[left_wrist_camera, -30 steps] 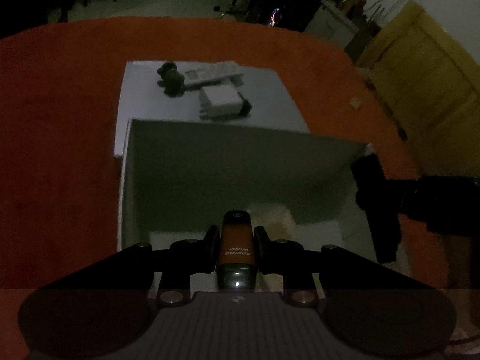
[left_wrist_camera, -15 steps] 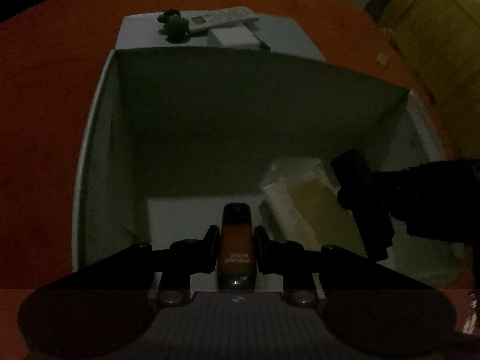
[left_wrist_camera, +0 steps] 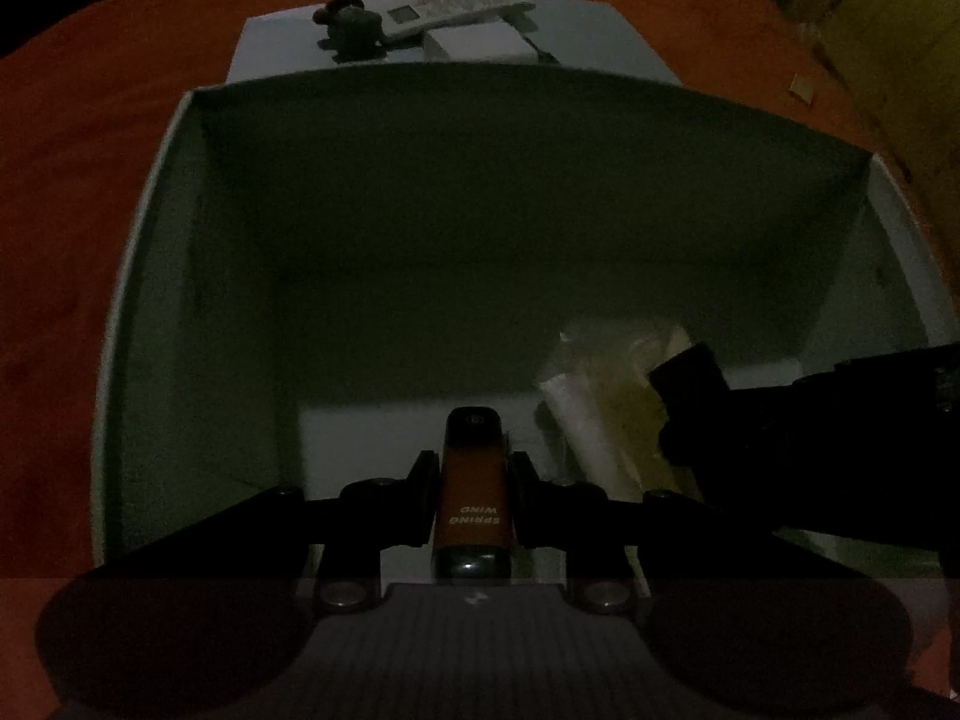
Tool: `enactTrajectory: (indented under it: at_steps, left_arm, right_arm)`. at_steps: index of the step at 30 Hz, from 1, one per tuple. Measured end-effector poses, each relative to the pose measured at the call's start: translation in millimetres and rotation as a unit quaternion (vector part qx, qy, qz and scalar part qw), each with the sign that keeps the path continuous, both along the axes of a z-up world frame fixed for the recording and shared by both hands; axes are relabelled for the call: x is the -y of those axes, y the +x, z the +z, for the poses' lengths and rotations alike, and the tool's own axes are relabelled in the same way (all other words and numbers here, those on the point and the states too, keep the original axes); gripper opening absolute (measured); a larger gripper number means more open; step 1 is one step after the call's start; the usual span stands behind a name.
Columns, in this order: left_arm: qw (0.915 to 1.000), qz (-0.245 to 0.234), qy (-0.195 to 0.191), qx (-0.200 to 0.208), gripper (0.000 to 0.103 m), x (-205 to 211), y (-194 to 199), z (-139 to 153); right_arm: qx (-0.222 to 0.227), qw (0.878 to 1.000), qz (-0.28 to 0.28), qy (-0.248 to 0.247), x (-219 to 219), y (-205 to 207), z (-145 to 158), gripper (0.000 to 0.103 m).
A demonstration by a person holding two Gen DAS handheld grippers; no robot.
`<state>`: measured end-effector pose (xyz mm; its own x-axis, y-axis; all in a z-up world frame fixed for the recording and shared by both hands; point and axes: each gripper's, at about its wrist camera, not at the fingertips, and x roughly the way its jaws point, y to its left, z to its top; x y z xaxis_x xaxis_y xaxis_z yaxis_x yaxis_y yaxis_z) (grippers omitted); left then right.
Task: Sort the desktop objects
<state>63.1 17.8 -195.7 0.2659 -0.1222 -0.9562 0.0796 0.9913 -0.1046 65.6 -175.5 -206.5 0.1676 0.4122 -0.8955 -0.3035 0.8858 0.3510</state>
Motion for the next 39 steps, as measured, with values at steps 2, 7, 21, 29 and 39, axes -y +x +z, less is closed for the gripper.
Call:
enactTrajectory:
  at_steps: [2, 7, 21, 29, 39]
  left_arm:
    - [1.0, -0.001, 0.003, -0.005, 0.021, 1, 0, -1]
    - [0.9983, -0.022, 0.037, -0.039, 0.021, 7, 1, -9]
    - [0.9934, -0.052, 0.079, -0.065, 0.022, 14, -6, -19]
    - [0.9947, -0.037, 0.072, -0.064, 0.022, 11, -10, -19]
    - [0.9949, -0.041, 0.091, -0.017, 0.046, 23, -23, 16]
  right_arm:
    - [-0.003, 1.0, 0.004, -0.012, -3, -1, -7, 0.028]
    - [-0.024, 0.999, 0.011, -0.043, -10, 3, -18, 0.028]
    - [-0.035, 0.997, 0.02, -0.073, -14, 6, -24, 0.029]
    - [-0.04, 0.997, 0.007, -0.069, -7, 8, -20, 0.029]
    - [-0.023, 0.998, -0.005, -0.058, 6, 6, 9, 0.044]
